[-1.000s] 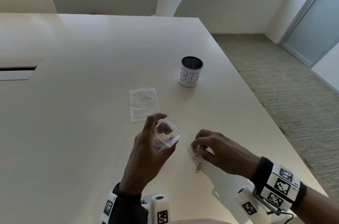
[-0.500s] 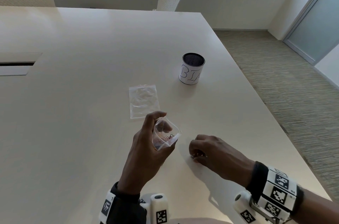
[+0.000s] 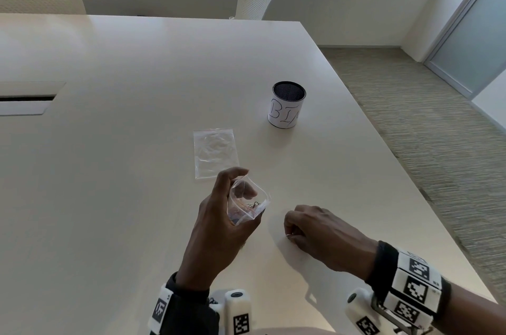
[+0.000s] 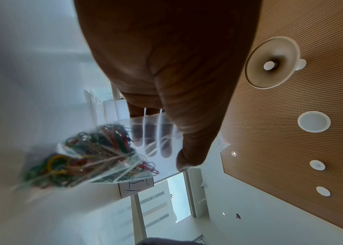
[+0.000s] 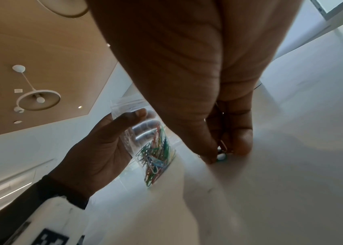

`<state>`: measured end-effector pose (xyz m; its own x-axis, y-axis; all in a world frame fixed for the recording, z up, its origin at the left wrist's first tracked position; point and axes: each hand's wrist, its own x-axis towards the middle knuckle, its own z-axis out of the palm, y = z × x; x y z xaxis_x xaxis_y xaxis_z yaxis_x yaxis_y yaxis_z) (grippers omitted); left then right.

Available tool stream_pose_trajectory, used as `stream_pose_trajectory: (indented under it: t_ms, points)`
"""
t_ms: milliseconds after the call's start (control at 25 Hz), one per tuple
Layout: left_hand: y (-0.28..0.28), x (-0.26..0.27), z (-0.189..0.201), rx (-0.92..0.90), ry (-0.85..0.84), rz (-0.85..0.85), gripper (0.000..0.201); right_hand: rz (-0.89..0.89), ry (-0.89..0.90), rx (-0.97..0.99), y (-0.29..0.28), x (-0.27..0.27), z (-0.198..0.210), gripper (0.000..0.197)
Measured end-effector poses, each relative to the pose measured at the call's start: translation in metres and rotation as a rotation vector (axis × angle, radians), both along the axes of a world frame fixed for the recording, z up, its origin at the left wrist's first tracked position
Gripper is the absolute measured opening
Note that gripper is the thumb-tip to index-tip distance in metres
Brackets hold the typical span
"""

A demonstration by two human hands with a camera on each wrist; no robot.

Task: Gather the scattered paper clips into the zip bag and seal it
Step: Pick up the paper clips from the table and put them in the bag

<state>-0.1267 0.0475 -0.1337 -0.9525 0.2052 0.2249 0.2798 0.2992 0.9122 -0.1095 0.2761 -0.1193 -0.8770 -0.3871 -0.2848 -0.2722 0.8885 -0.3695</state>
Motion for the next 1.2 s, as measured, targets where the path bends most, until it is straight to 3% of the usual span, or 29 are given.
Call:
stream_pose_trajectory:
  t_ms: [280, 480, 560, 640, 880, 1080, 1200]
  points:
    - [0.001, 0.001, 0.003, 0.004, -0.02, -0.004, 0.062, -0.062, -0.009, -0.07, 0.014, -0.023, 0.007, 0.009]
    - [0.002, 0.002, 0.004, -0.01, 0.008, 0.008, 0.061, -0.313, 0.044, -0.555, 0.02, -0.035, 0.038, 0.01]
    - [0.002, 0.001, 0.003, -0.025, 0.015, 0.008, 0.062, -0.31, 0.058, -0.768, 0.006, -0.032, 0.059, 0.004]
    - [0.003, 0.001, 0.004, -0.043, 0.023, 0.004, 0.062, -0.252, 0.086, -0.862, -0.012, -0.028, 0.074, 0.004]
    - [0.003, 0.003, 0.011, -0.059, 0.012, 0.023, 0.059, -0.078, 0.237, -0.672, -0.043, -0.029, 0.074, 0.012]
    - [0.003, 0.003, 0.011, -0.07, 0.02, 0.039, 0.059, -0.062, 0.342, -0.6, -0.041, -0.023, 0.079, 0.002]
    - [0.005, 0.002, 0.012, -0.075, 0.042, 0.026, 0.064, 0.007, 0.27, -0.435, -0.041, -0.009, 0.084, 0.021]
